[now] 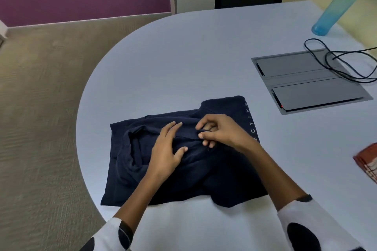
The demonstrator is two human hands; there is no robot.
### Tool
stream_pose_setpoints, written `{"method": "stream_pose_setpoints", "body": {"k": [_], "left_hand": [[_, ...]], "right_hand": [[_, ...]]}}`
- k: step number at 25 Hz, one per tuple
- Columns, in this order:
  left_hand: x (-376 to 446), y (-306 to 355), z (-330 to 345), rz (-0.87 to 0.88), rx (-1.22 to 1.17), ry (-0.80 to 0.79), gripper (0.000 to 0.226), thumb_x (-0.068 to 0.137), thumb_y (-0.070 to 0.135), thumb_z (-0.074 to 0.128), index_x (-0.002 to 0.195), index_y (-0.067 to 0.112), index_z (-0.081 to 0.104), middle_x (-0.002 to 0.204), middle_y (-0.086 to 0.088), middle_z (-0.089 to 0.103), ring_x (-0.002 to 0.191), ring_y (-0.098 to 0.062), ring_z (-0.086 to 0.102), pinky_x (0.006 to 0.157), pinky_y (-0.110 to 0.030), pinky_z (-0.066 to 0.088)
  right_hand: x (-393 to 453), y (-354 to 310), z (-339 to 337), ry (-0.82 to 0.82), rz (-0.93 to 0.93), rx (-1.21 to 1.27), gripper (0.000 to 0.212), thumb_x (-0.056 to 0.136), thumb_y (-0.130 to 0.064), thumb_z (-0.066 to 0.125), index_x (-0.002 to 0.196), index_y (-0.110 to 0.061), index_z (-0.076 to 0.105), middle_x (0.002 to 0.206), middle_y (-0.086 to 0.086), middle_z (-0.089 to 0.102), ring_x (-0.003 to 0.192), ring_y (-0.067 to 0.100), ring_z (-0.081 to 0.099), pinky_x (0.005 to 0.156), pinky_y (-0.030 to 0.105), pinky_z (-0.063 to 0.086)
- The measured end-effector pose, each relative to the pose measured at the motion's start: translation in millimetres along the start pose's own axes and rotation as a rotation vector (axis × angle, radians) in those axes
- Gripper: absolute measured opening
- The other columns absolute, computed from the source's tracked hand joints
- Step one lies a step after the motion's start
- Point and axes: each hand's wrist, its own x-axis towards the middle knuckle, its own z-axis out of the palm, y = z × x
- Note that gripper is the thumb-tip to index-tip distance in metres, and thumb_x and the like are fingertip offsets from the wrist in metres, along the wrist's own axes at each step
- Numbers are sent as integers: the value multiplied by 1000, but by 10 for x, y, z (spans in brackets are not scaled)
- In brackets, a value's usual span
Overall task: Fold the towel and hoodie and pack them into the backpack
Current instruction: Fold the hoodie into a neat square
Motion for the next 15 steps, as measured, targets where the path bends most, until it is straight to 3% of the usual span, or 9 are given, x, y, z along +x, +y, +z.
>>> {"method": "stream_pose_setpoints", "body": {"k": [1, 3, 5, 8, 11, 13, 15], "left_hand": [[25, 58, -2, -83, -171, -41, 63, 80, 10, 72, 134, 32, 47, 134, 12, 48, 108, -9, 58, 89, -23, 50], [50, 60, -37, -251, -418, -77, 52, 80, -3, 68, 117, 32, 58, 110, 12, 65, 91, -13, 67, 83, -24, 55], [39, -64, -78, -423, -505, -35, 38, 82, -8, 63, 108, 19, 64, 94, 1, 71, 88, -20, 70, 83, -31, 57], [-14, -315, -164, -656, -503, 65, 25, 90, -5, 54, 112, 4, 62, 88, -9, 70, 79, -21, 70, 83, -37, 57], [-45, -383, -296, -601, -204, 168, 22, 92, 2, 49, 105, 10, 65, 89, -5, 71, 73, -17, 69, 81, -37, 56], [-20, -330, -370, -476, 32, 261, 23, 93, 7, 49, 107, 13, 66, 101, -1, 68, 85, -18, 67, 81, -29, 50], [65, -299, -410, -327, 168, 330, 24, 93, 7, 48, 106, 13, 67, 108, -2, 64, 97, -21, 61, 79, -24, 40]], "right_hand": [[83, -49, 132, -29, -13, -34, 12, 83, -1, 67, 92, -9, 65, 69, 6, 67, 61, 17, 68, 56, 25, 55], [271, -89, 402, -78, -10, -109, 8, 85, -5, 66, 92, -7, 67, 69, 10, 69, 59, 17, 68, 57, 24, 57], [425, -82, 665, -124, 27, -190, 12, 86, -12, 67, 97, -7, 67, 74, 14, 71, 63, 23, 69, 65, 27, 59], [585, -13, 1018, -169, 43, -292, 34, 86, -32, 67, 114, -14, 61, 91, 7, 69, 87, 24, 69, 83, 33, 54], [681, 49, 1268, -144, 90, -413, 54, 87, -57, 53, 124, -18, 54, 112, 9, 63, 103, 27, 60, 89, 41, 48], [697, 40, 1285, -128, 66, -436, 46, 90, -57, 48, 113, -20, 62, 100, 5, 68, 96, 25, 64, 88, 40, 49], [684, 21, 1136, -30, 17, -286, 26, 93, -41, 53, 102, -21, 67, 79, -2, 70, 79, 12, 66, 85, 36, 51]]}}
